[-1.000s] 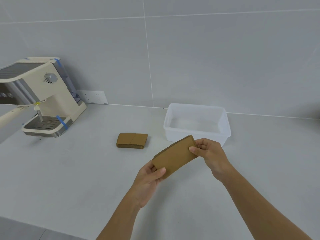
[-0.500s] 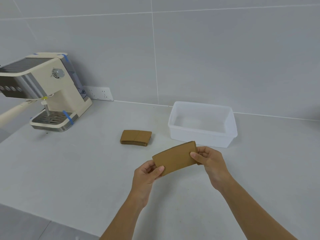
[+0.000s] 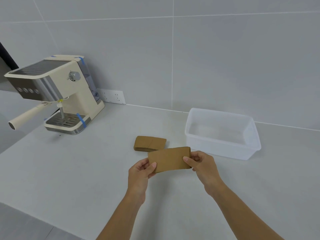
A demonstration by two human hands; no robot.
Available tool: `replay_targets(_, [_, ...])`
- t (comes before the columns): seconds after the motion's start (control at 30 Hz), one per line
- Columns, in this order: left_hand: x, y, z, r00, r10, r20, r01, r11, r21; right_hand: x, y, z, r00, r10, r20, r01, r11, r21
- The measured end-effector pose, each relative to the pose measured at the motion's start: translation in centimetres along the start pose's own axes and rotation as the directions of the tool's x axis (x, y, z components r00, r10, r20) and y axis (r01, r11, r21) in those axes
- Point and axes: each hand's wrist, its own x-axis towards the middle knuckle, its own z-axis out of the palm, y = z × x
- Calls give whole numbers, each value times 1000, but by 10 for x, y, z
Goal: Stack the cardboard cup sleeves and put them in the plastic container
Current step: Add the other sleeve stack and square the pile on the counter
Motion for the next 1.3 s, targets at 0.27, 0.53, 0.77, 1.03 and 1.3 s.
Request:
replay_targets(0.27, [61, 46, -20, 999, 3, 33, -6, 996, 92, 44, -16, 51, 993, 56, -100, -55, 998, 9])
replay_targets(0.53, [121, 77, -30, 998, -49, 42, 39, 978, 205, 83, -23, 90, 977, 146, -155, -139, 989, 54])
replay_targets(0.77, [149, 73, -33, 993, -117, -7, 114, 952, 284, 108, -10, 105, 953, 242, -182, -244, 970, 14])
replay_targets(1.03, [165, 57, -36, 977, -203, -70, 214, 910, 354, 117, 0, 109, 933, 294, -208, -315, 946, -72])
replay_targets(1.3, [175, 54, -37, 976, -212, -56, 214, 864, 455, 123, 6, 109, 923, 339, -184, -365, 921, -134])
